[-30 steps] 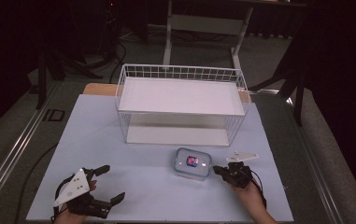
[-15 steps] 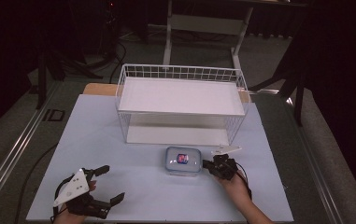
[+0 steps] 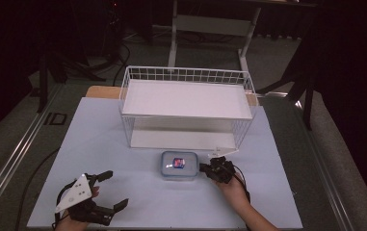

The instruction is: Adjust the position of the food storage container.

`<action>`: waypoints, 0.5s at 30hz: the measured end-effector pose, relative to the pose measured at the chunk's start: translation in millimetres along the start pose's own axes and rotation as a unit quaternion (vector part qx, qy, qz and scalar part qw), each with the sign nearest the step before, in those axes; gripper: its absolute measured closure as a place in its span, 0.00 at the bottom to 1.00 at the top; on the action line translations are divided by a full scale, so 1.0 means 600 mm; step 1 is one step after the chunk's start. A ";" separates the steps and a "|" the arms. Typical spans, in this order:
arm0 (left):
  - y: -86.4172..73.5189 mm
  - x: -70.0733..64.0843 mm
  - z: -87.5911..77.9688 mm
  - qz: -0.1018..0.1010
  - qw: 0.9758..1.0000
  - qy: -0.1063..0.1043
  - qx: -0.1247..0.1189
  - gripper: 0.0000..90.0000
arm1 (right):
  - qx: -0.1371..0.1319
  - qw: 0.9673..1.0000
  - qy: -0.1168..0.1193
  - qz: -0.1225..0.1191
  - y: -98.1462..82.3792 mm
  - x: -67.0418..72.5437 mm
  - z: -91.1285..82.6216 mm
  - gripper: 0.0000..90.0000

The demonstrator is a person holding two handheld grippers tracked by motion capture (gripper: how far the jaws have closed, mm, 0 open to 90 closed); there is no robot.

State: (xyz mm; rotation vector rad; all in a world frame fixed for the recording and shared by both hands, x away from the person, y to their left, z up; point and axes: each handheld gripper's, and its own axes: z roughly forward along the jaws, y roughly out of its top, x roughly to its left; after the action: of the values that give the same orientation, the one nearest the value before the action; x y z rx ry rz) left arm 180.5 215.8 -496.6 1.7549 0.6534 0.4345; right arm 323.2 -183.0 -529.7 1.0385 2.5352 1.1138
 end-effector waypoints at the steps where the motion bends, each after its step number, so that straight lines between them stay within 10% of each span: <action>1: 0.000 0.000 0.000 0.000 1.000 0.000 0.000 0.03 | -0.001 1.000 0.003 0.000 0.001 0.000 0.001 1.00; 15: 0.000 0.000 -0.001 -0.003 1.000 -0.001 -0.001 0.03 | -0.008 1.000 -0.015 -0.019 0.003 0.000 -0.009 0.98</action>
State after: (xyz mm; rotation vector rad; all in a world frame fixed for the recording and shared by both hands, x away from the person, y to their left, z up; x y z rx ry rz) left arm 180.4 216.3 -496.7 1.7499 0.6573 0.4298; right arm 321.9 -185.5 -524.8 0.9922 2.5078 1.1001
